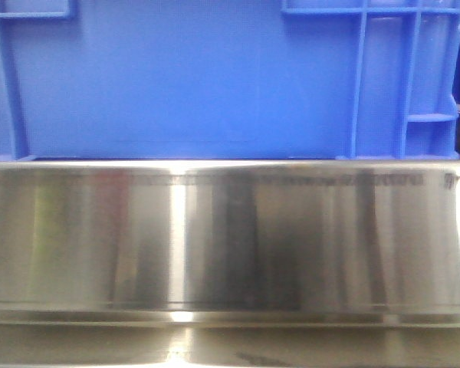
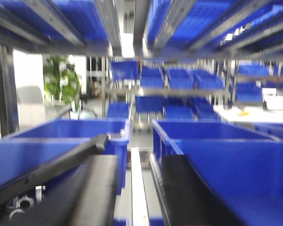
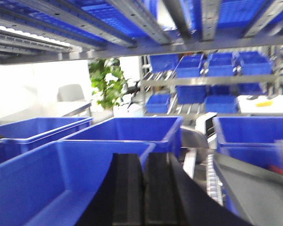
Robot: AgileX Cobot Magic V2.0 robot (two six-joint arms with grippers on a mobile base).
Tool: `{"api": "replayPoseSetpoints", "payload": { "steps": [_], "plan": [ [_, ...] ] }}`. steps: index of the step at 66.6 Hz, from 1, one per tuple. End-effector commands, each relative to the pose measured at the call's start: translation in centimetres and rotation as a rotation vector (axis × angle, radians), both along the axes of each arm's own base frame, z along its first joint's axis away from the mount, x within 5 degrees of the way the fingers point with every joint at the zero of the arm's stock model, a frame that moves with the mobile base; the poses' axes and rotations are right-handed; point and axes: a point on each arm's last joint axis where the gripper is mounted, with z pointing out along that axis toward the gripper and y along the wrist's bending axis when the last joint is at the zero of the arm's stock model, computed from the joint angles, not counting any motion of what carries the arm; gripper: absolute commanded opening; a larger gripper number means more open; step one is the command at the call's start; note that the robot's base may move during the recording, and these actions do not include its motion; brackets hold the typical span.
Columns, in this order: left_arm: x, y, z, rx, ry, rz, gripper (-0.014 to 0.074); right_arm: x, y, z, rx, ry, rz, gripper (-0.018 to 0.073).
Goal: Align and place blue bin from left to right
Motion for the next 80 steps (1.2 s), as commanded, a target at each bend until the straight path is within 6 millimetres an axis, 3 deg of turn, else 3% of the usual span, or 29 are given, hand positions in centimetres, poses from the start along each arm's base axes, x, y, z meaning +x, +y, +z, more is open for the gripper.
{"api": "replayPoseSetpoints", "payload": {
  "steps": [1,8,15,19,33,40,52,70,80],
  "plan": [
    [1.6,0.0,1.6,0.006,0.092,0.0,0.0371,1.5,0.3,1.3,0.004,0.024,0.023,-0.0065],
    [4.3,0.0,2.7,0.01,0.183,0.002,0.046,3.1,0.7,2.2,0.003,0.054,0.052,-0.0065],
    [6.9,-0.2,3.1,0.013,0.228,-0.031,0.0492,4.6,1.0,2.1,-0.003,0.095,0.074,-0.0059],
    [8.4,-0.6,3.0,0.02,0.24,-0.069,0.0499,5.3,1.2,1.9,-0.004,0.118,0.08,-0.0012],
    [12.0,-2.0,2.5,0.036,0.309,-0.156,0.0498,7.3,1.5,1.5,-0.007,0.153,0.077,0.0418],
    [13.0,-2.3,3.3,0.035,0.356,-0.168,0.0498,7.8,1.6,1.6,-0.024,0.139,0.069,0.0568],
    [15.6,-3.1,5.3,0.017,0.476,-0.197,0.0498,9.8,2.0,1.9,-0.074,0.208,0.075,0.056],
    [19.7,-4.7,7.2,0.022,0.611,-0.303,0.0501,14.7,4.9,2.3,-0.171,0.443,0.204,0.056],
    [21.5,-6.1,6.4,0.068,0.725,-0.355,0.0606,17.7,5.4,2.4,-0.202,0.601,0.174,0.056]
  ]
}}
